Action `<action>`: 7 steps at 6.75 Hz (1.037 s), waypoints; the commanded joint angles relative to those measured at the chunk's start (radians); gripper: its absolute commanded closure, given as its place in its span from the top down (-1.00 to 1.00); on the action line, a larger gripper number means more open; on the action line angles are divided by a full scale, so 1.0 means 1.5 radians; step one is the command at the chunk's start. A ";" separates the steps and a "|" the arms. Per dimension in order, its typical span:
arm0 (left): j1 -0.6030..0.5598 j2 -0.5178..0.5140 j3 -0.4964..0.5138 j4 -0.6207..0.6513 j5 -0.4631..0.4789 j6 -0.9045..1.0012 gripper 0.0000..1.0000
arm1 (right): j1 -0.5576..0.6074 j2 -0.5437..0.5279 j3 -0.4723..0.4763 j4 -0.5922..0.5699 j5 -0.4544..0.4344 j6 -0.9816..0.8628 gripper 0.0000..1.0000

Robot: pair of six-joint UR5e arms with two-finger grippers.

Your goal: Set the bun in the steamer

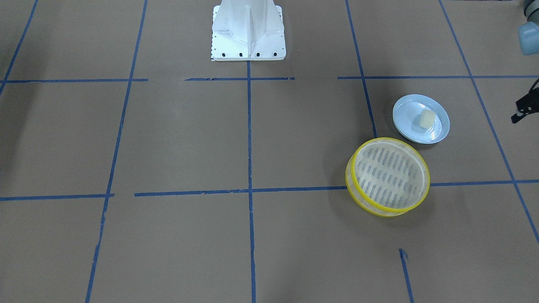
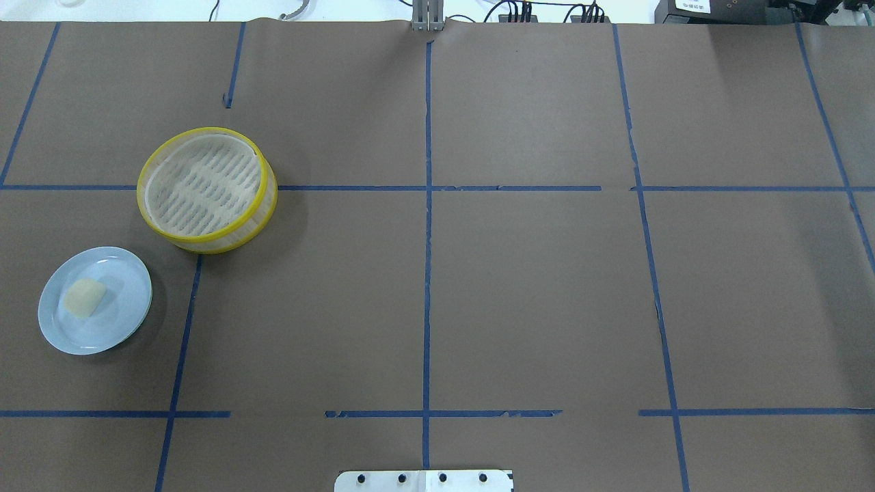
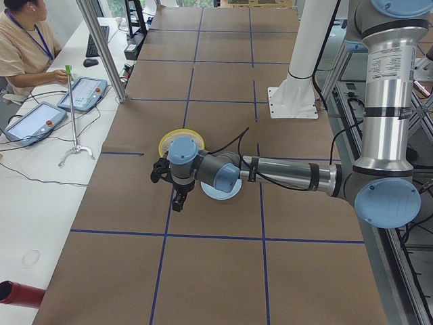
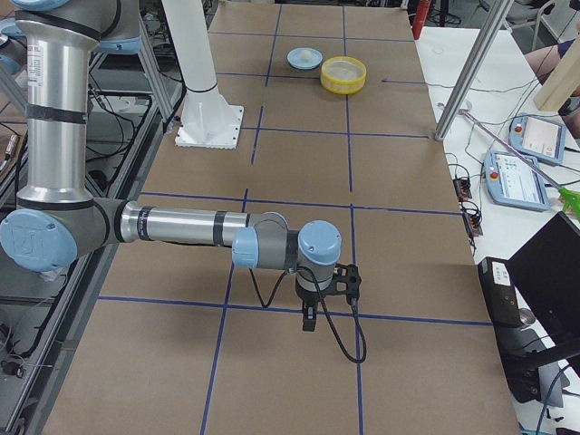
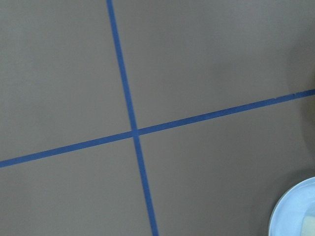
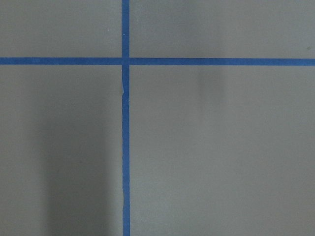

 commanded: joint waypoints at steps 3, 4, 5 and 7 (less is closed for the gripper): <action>0.230 0.045 -0.017 -0.181 0.103 -0.285 0.99 | 0.000 0.000 0.000 0.000 0.000 0.000 1.00; 0.261 0.045 -0.018 -0.179 0.142 -0.312 0.99 | 0.000 0.000 0.000 0.000 0.000 0.000 1.00; 0.296 0.045 -0.019 -0.178 0.170 -0.326 0.99 | 0.000 0.000 0.000 0.000 0.000 0.000 1.00; 0.321 0.044 -0.022 -0.176 0.183 -0.322 0.97 | 0.000 0.000 0.000 0.000 0.000 0.000 1.00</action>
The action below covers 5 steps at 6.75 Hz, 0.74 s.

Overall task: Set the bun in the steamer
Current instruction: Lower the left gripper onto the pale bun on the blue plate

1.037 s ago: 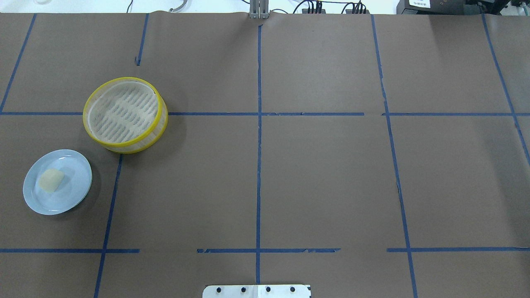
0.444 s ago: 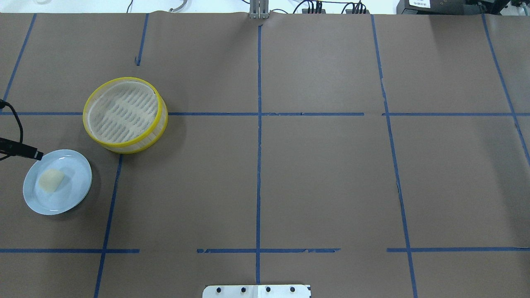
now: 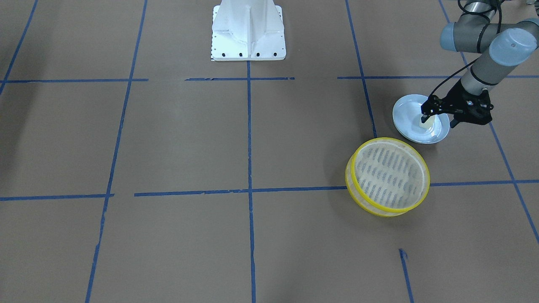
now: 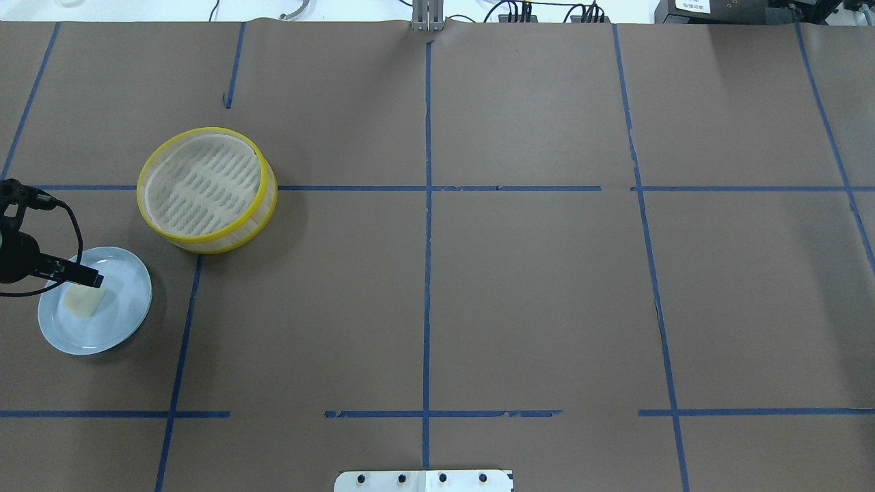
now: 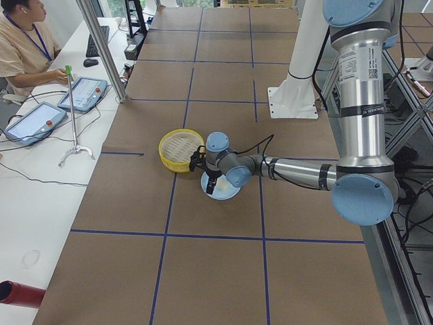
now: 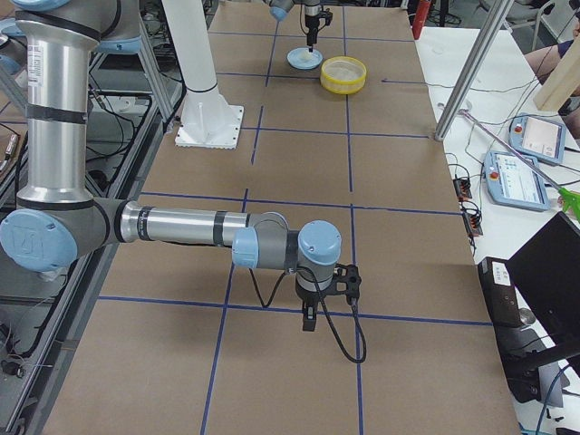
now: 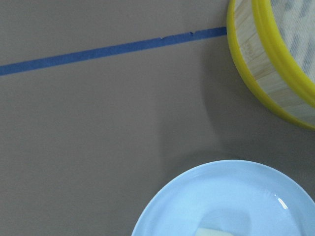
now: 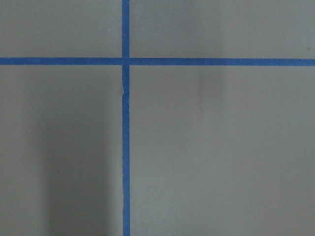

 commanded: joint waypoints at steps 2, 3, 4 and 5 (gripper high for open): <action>0.036 0.011 -0.011 0.001 0.009 0.004 0.96 | 0.000 0.000 0.000 0.000 0.000 0.000 1.00; 0.042 0.017 -0.014 0.002 0.008 0.004 0.96 | 0.000 0.000 0.000 0.000 0.000 0.000 1.00; 0.044 0.017 -0.009 0.001 0.008 0.004 0.95 | 0.000 0.000 0.000 0.000 0.000 0.000 1.00; 0.044 0.017 -0.012 0.002 0.008 0.004 0.93 | 0.000 0.000 0.000 0.000 0.000 0.000 1.00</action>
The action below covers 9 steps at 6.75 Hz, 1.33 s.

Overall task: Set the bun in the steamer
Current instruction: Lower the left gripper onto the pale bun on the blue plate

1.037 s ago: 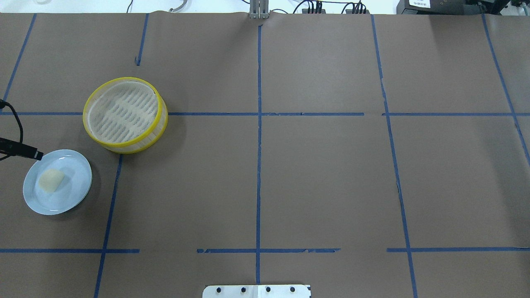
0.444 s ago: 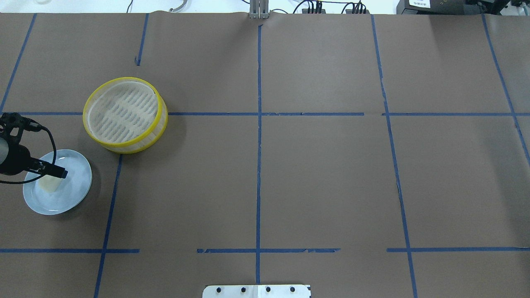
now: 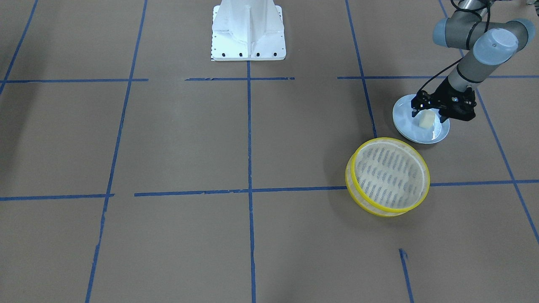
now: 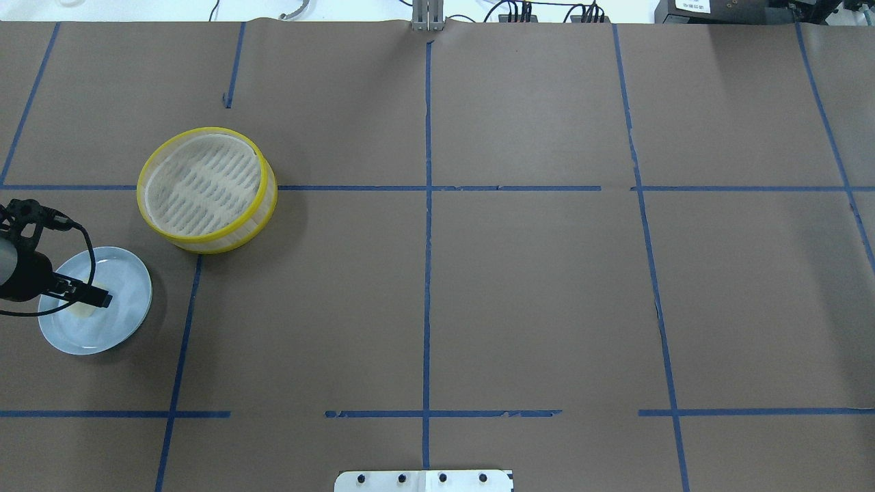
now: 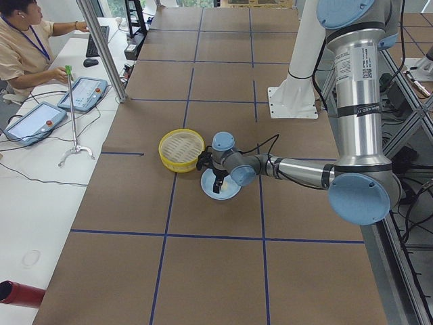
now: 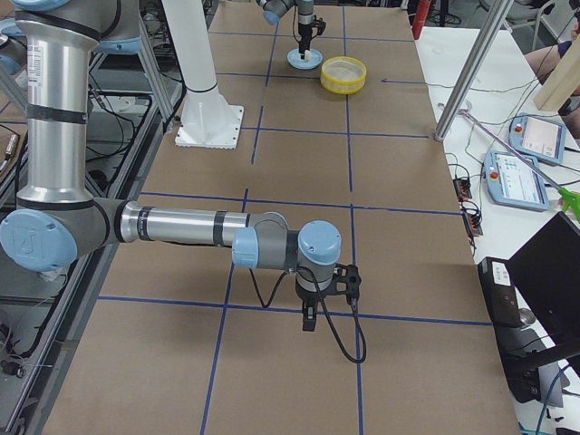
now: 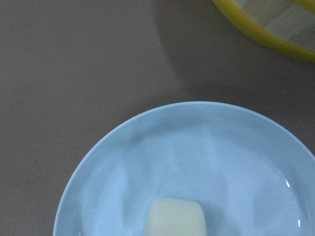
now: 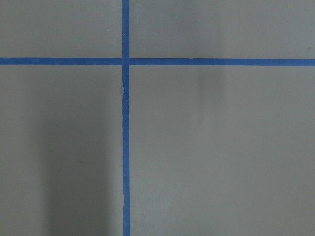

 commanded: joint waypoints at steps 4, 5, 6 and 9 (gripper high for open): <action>0.003 0.001 0.002 0.001 -0.001 0.000 0.36 | 0.000 0.000 0.000 0.000 0.000 0.000 1.00; 0.003 0.000 0.001 0.001 -0.001 -0.002 0.27 | 0.000 0.000 0.000 0.000 0.000 0.000 1.00; 0.003 0.001 -0.001 0.001 -0.002 -0.003 0.20 | 0.000 0.000 0.000 0.000 0.000 0.000 1.00; 0.002 0.001 -0.003 0.002 -0.003 -0.006 -0.09 | 0.000 0.000 0.000 0.000 0.000 0.000 1.00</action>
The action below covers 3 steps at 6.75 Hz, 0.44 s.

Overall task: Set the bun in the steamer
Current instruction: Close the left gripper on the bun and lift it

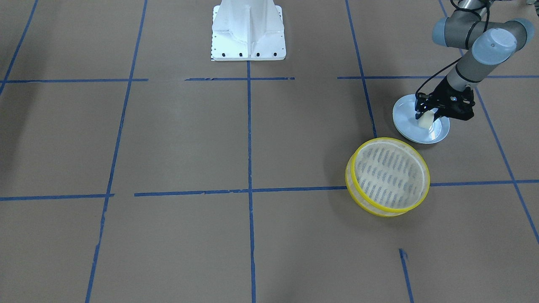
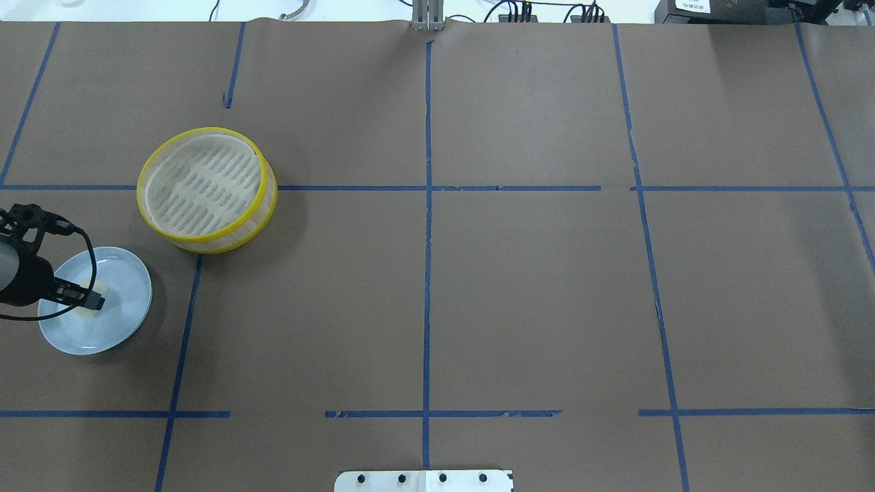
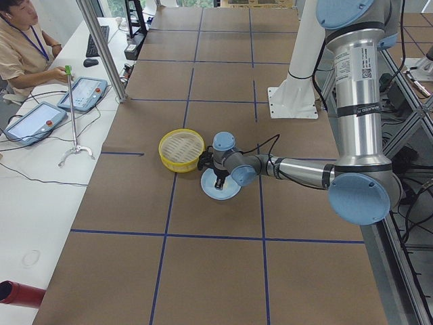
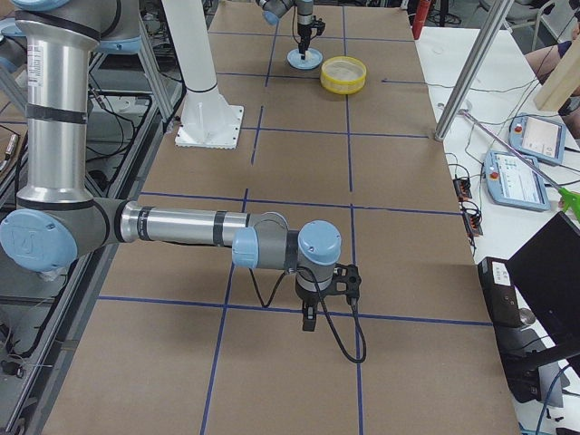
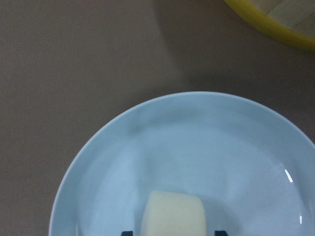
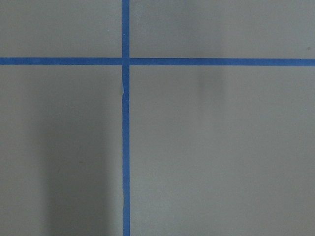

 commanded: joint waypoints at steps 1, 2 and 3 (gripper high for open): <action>-0.001 0.000 -0.001 0.001 -0.001 -0.002 -0.17 | 0.000 0.000 0.000 0.000 0.000 0.000 1.00; -0.005 0.000 -0.009 0.001 -0.003 -0.003 -0.17 | 0.000 0.000 0.000 0.000 0.000 0.000 1.00; -0.018 0.003 -0.058 0.011 -0.008 -0.004 -0.17 | 0.000 0.000 0.000 0.000 0.000 0.000 1.00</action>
